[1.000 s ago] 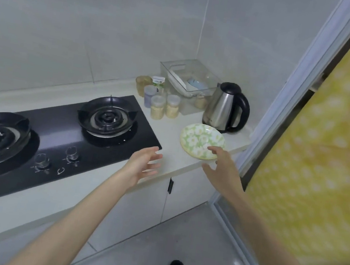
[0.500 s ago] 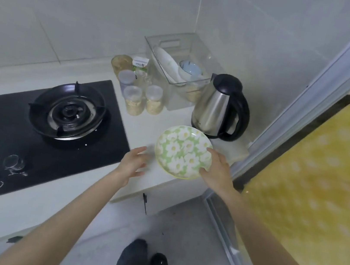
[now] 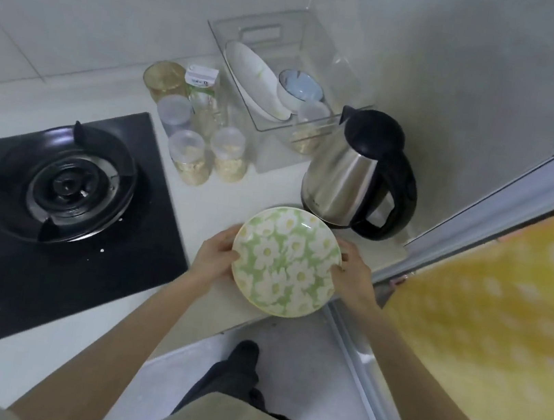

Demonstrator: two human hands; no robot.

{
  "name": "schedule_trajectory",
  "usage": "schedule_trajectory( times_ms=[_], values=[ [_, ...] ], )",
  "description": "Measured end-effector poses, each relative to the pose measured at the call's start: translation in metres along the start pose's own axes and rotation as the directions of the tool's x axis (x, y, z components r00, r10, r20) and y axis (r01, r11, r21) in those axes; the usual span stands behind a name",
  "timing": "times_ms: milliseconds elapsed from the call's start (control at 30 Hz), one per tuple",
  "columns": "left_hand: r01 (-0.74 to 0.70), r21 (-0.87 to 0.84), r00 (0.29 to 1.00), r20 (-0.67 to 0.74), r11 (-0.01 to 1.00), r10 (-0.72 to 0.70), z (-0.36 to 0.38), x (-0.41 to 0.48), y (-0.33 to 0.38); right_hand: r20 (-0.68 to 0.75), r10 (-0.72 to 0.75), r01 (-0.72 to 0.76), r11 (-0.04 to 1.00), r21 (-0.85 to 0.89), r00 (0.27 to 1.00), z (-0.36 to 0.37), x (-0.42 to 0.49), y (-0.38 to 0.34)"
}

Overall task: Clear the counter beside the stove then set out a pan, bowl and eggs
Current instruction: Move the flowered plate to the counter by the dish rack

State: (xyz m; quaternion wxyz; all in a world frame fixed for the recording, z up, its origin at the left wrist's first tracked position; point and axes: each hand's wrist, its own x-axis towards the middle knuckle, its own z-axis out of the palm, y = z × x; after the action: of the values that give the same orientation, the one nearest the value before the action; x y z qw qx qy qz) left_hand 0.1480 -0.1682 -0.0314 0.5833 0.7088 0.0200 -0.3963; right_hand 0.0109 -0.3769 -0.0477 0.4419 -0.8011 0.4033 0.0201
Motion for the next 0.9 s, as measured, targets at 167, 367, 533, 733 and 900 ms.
schedule_trajectory(
  times_ms=[167,367,533,733,900],
  values=[
    [0.079,-0.105,0.997,0.022,0.991,-0.077,-0.003,0.003,0.002,0.032,0.082,-0.086,0.989,0.124,0.996,-0.007,0.007,0.001],
    [0.064,-0.130,0.998,0.016,0.989,-0.063,-0.010,-0.013,0.000,0.058,0.064,-0.073,0.981,0.177,0.996,-0.010,0.002,-0.006],
    [-0.025,-0.138,0.996,-0.084,0.990,0.013,-0.019,-0.044,-0.008,0.123,-0.055,0.024,0.971,0.237,0.991,-0.015,-0.012,-0.016],
    [-0.071,-0.215,0.976,-0.214,0.974,0.024,-0.033,-0.103,-0.026,0.181,-0.168,0.111,0.951,0.290,0.969,-0.009,-0.038,-0.036],
    [-0.156,-0.295,0.934,-0.356,0.943,0.044,-0.054,-0.182,-0.047,0.306,-0.284,0.203,0.941,0.270,0.909,0.007,-0.080,-0.064]
  ],
)
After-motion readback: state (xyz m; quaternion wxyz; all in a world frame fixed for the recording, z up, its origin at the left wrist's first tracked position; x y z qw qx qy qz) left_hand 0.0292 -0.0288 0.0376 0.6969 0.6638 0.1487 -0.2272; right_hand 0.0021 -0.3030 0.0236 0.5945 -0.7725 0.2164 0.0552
